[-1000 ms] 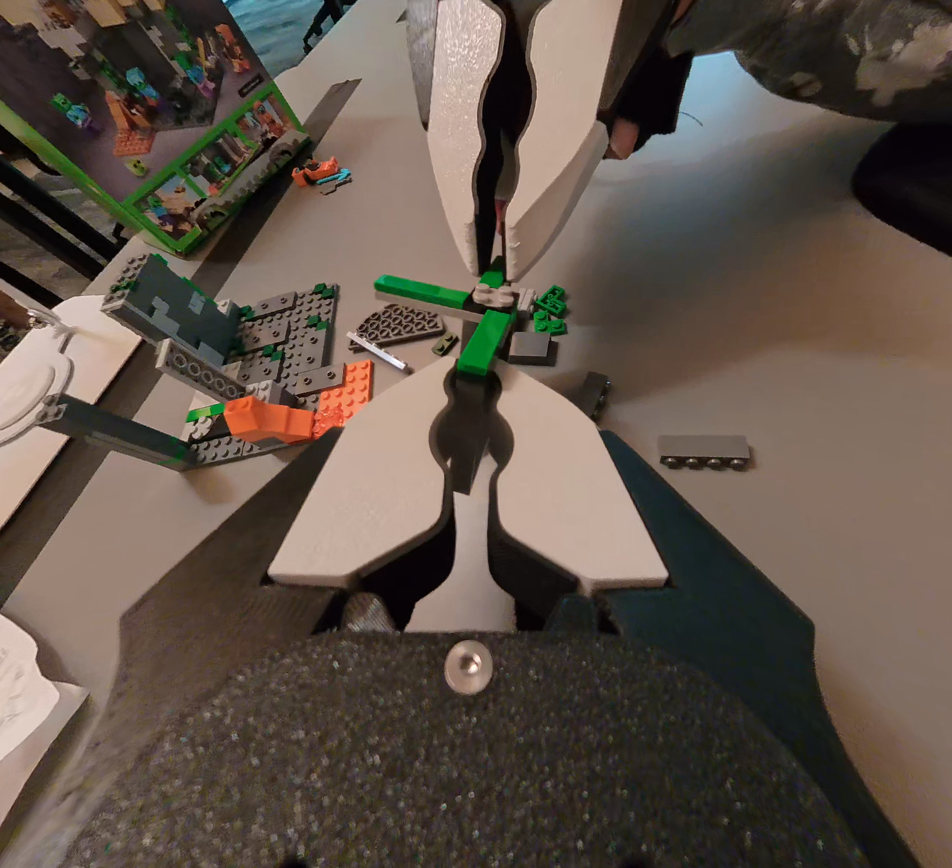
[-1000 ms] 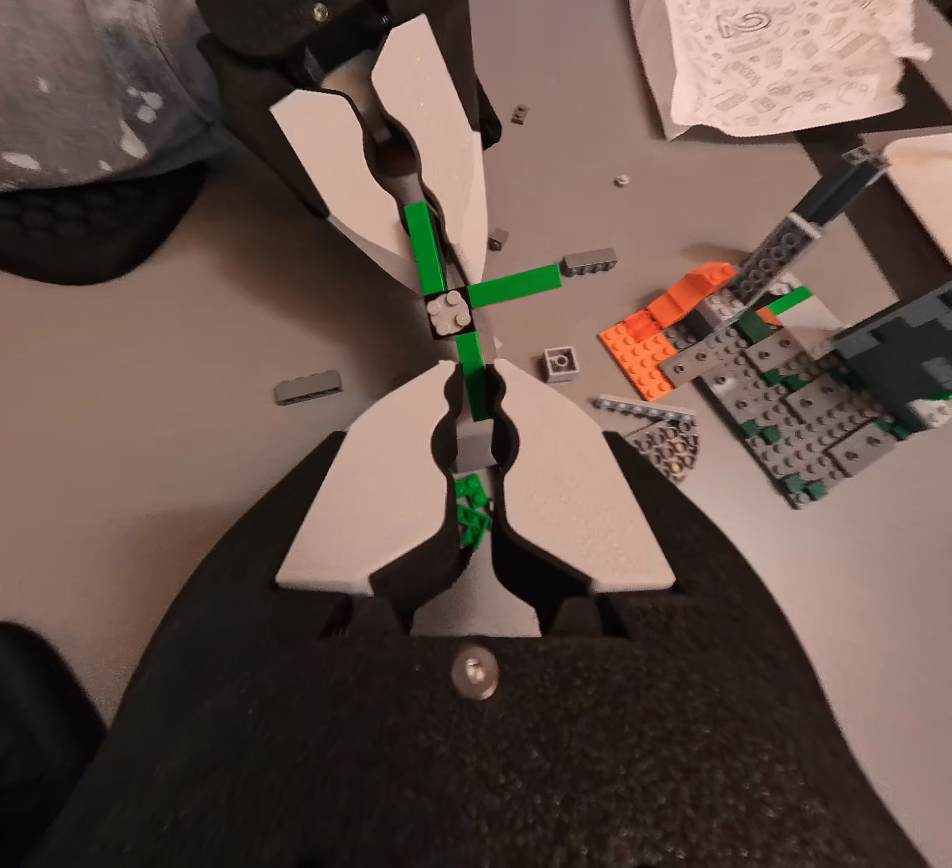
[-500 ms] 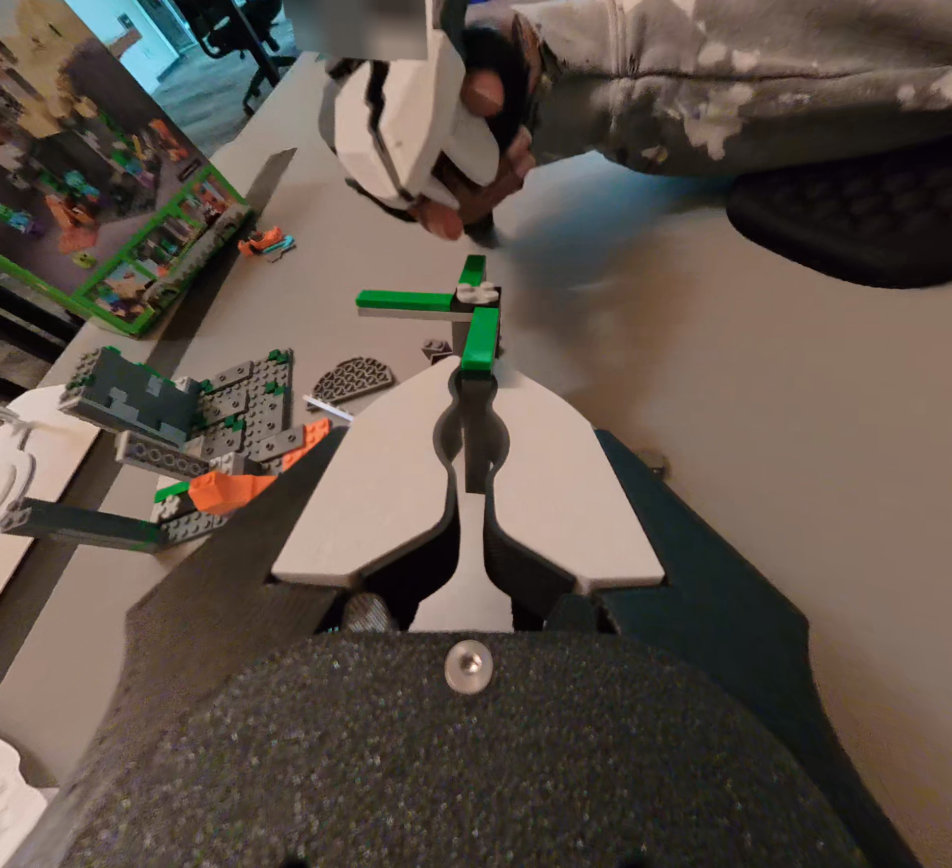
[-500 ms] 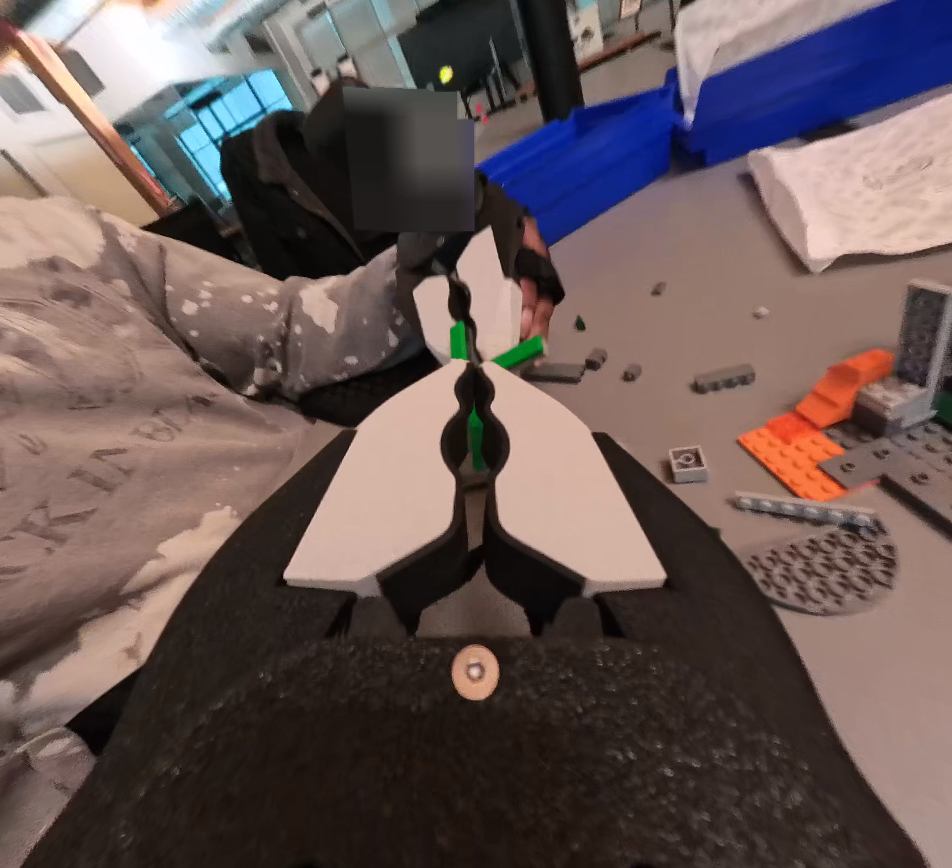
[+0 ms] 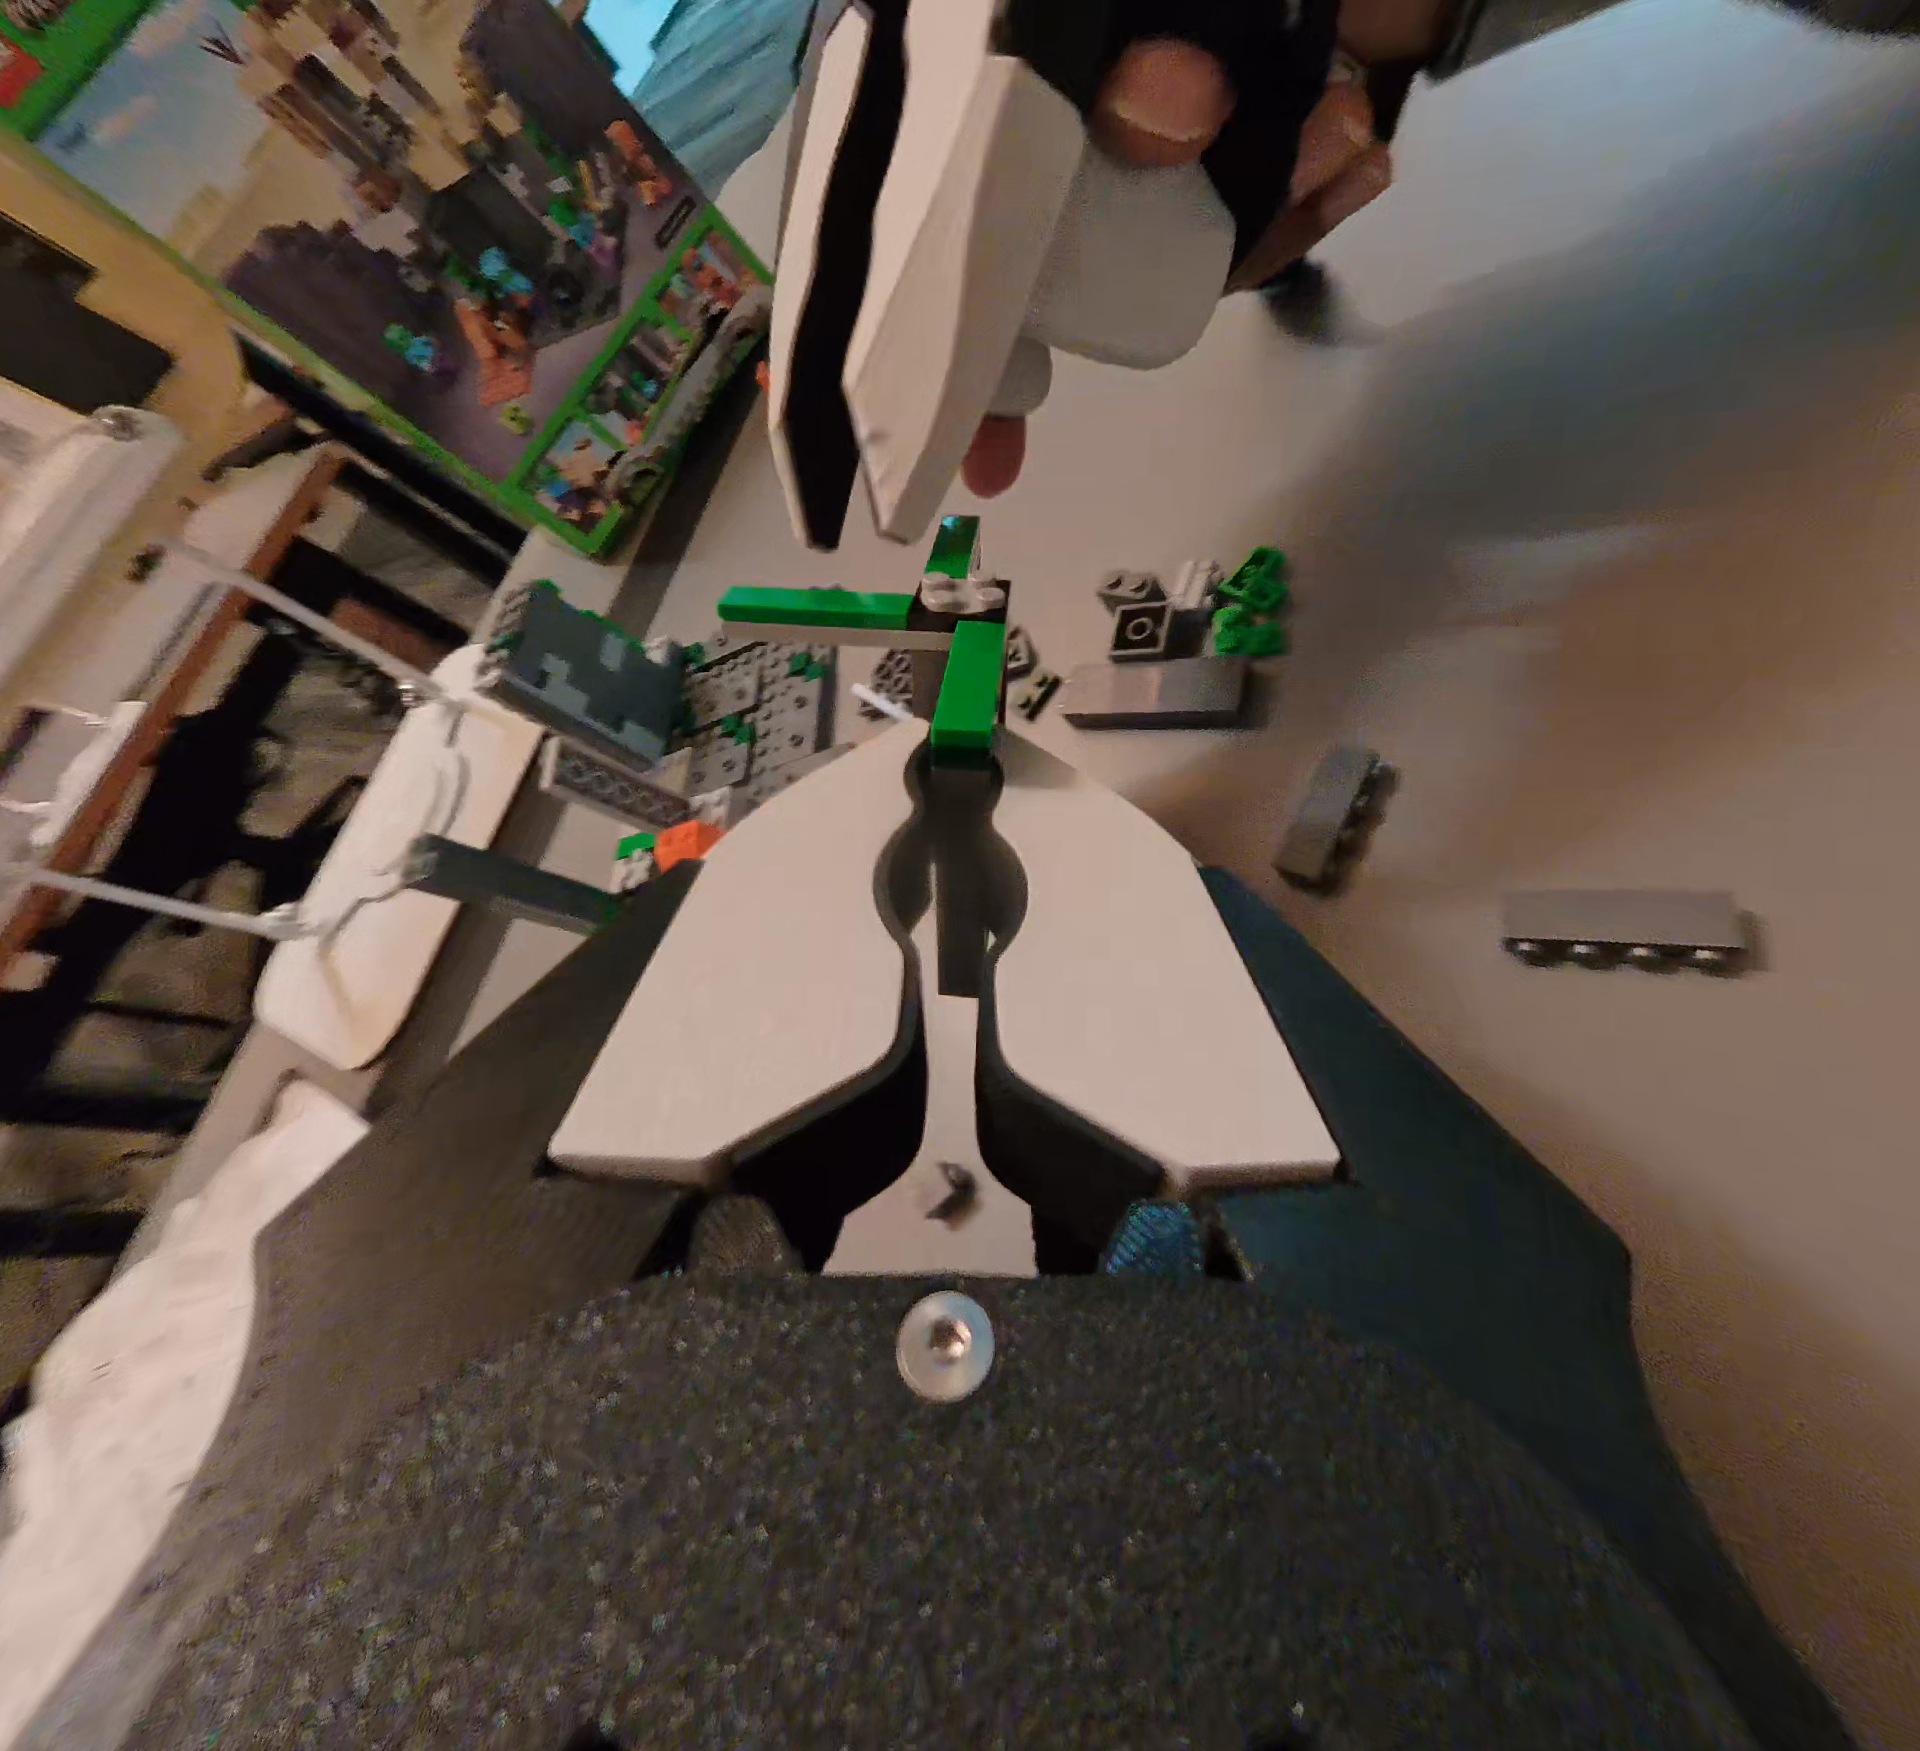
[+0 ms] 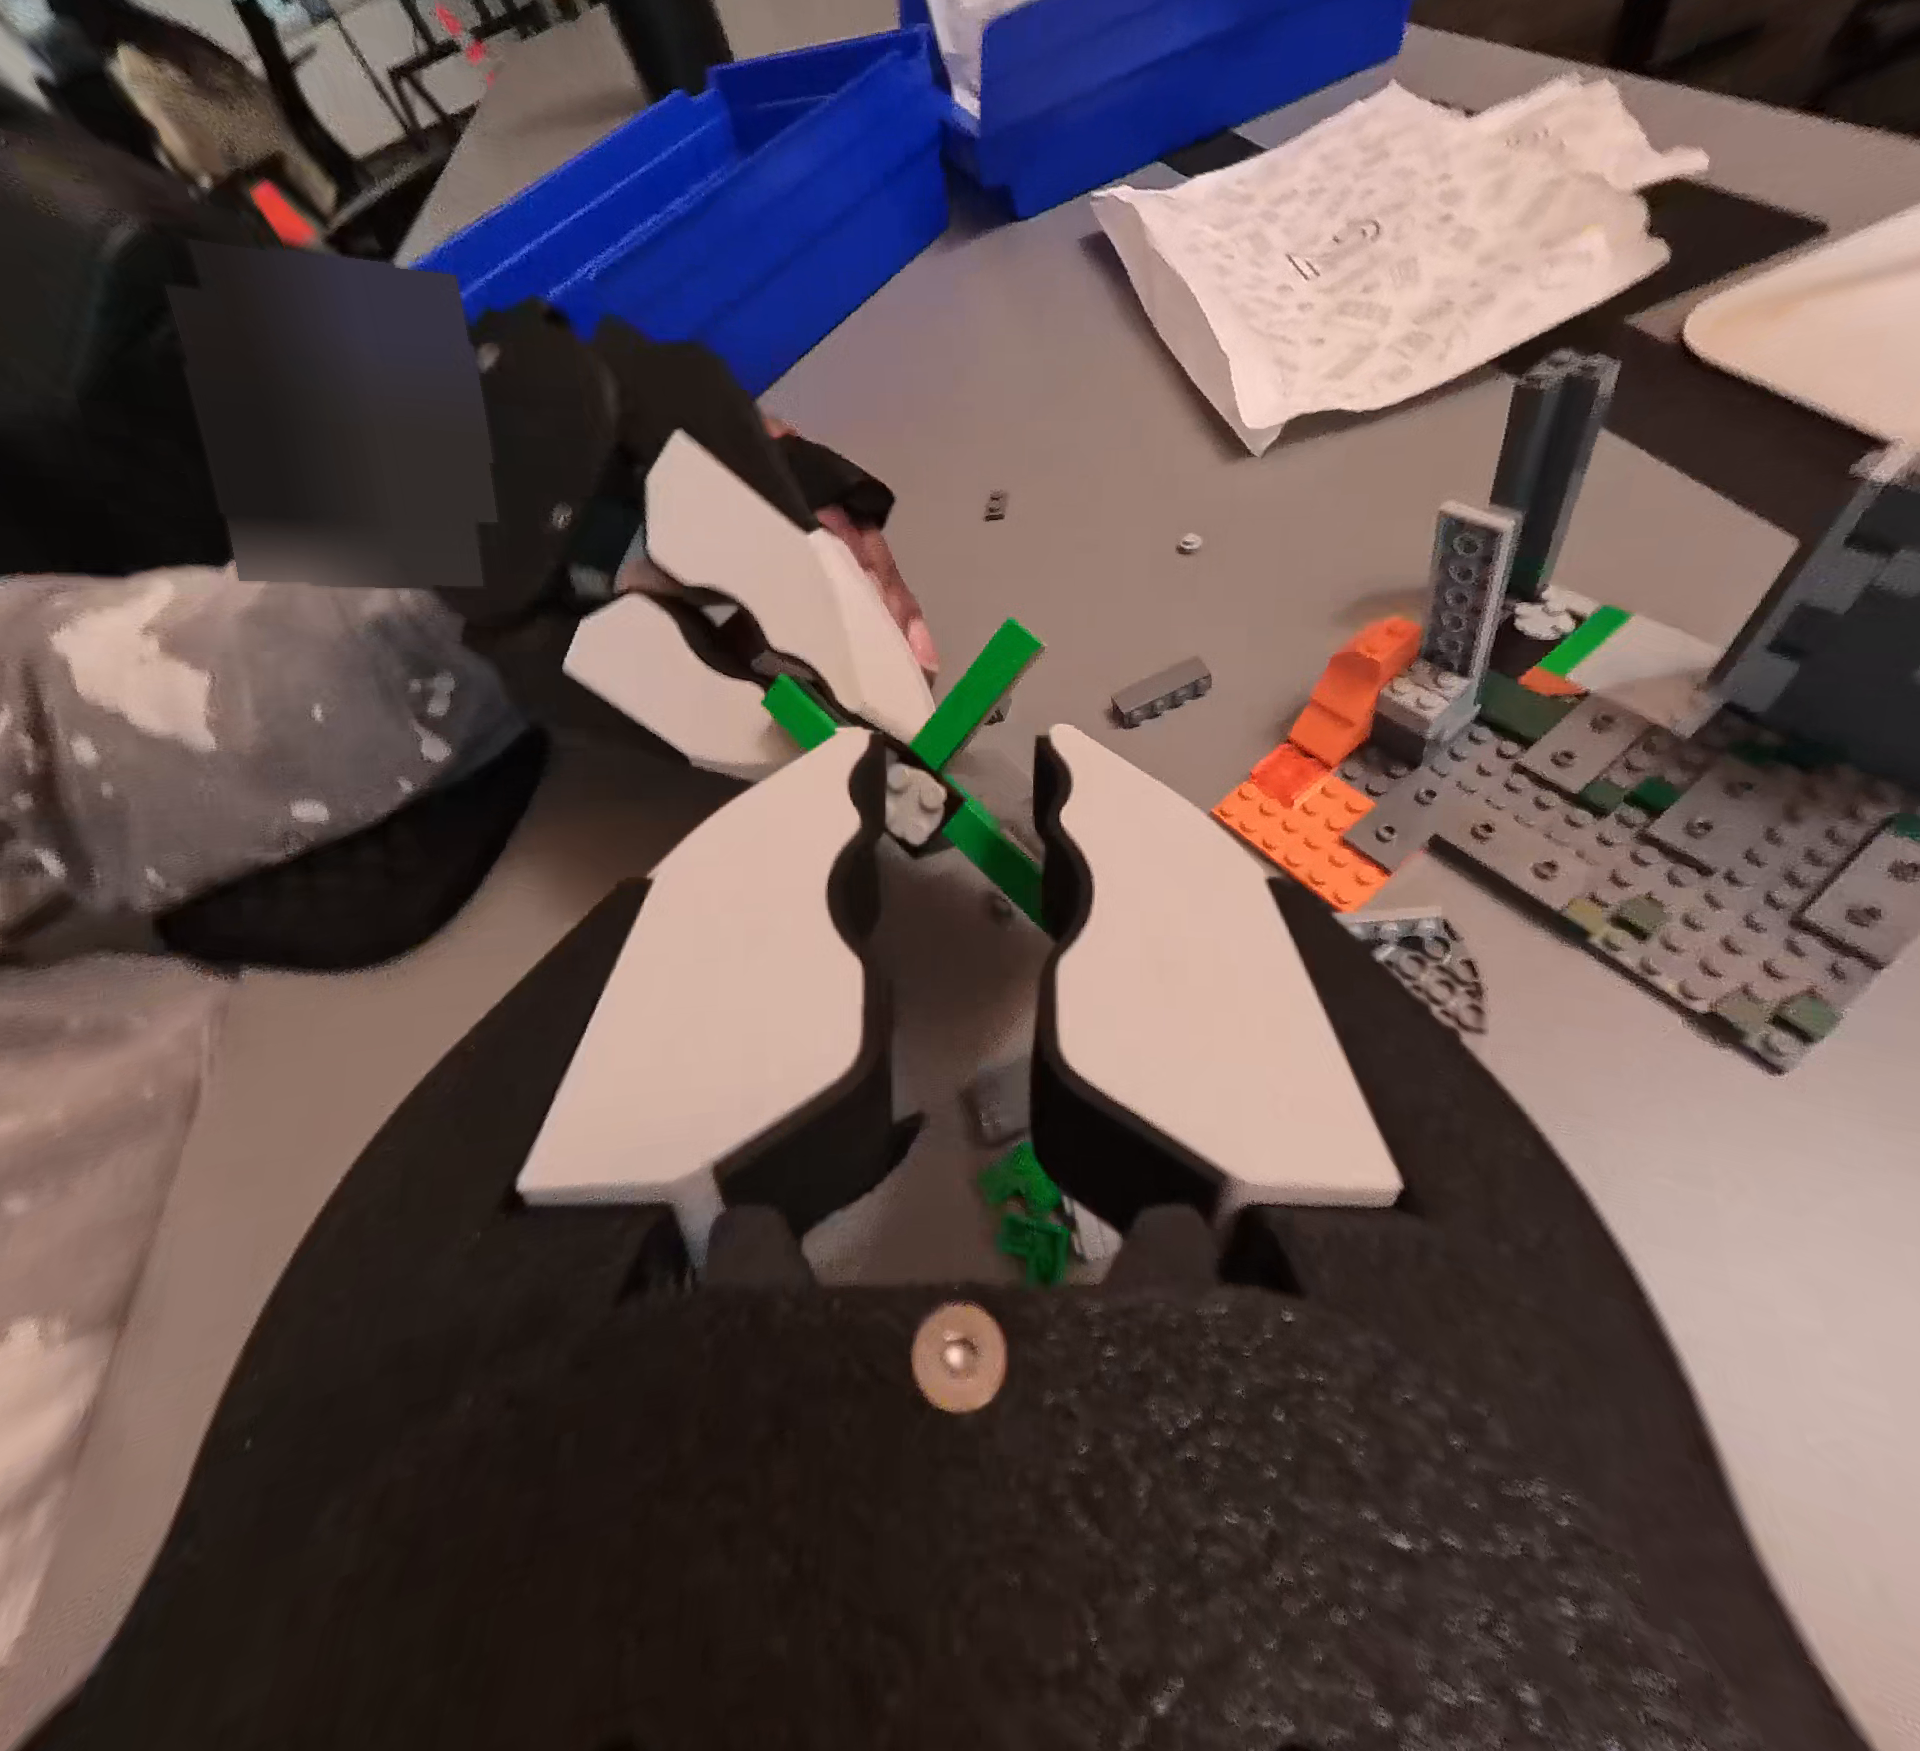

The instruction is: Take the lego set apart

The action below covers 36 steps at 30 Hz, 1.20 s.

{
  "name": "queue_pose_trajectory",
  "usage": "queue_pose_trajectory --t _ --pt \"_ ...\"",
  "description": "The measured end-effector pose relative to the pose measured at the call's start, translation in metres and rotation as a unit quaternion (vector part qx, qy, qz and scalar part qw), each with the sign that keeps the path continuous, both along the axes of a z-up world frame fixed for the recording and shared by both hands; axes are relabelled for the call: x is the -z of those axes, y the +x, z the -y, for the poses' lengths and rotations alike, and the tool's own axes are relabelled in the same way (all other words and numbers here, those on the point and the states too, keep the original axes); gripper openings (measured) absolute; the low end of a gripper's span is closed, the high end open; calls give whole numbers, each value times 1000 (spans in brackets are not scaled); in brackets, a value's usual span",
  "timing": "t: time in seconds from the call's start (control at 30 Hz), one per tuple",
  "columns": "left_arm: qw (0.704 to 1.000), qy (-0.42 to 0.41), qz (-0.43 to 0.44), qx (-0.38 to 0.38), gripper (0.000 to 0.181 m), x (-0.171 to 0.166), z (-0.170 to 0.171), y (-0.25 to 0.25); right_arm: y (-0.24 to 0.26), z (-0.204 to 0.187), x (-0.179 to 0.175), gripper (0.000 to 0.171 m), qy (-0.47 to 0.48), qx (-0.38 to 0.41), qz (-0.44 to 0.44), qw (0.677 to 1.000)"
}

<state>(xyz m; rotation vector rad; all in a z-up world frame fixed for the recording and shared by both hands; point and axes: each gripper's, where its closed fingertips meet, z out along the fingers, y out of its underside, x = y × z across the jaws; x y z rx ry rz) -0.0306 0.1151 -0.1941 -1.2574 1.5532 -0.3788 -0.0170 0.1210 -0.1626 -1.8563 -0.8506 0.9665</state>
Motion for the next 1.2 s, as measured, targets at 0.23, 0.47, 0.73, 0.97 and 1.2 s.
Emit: queue_pose_trajectory --t 0.23,0.47,0.73,0.97,1.2 --pt "988 135 -52 -58 4 -1 -14 4 -9 -18 4 24 -34 76 -11 996" --pt "990 104 -55 -73 4 1 -18 2 -6 -19 -1 10 24 65 -6 998" --pt "996 13 -5 -88 4 -2 -28 -10 12 -11 -27 8 74 45 -53 995" --pt "993 -63 -6 -100 3 14 -32 -15 23 -20 -10 8 50 77 -9 996" --pt "983 -141 42 -111 3 10 -38 -19 13 7 24 8 8 -12 95 995"
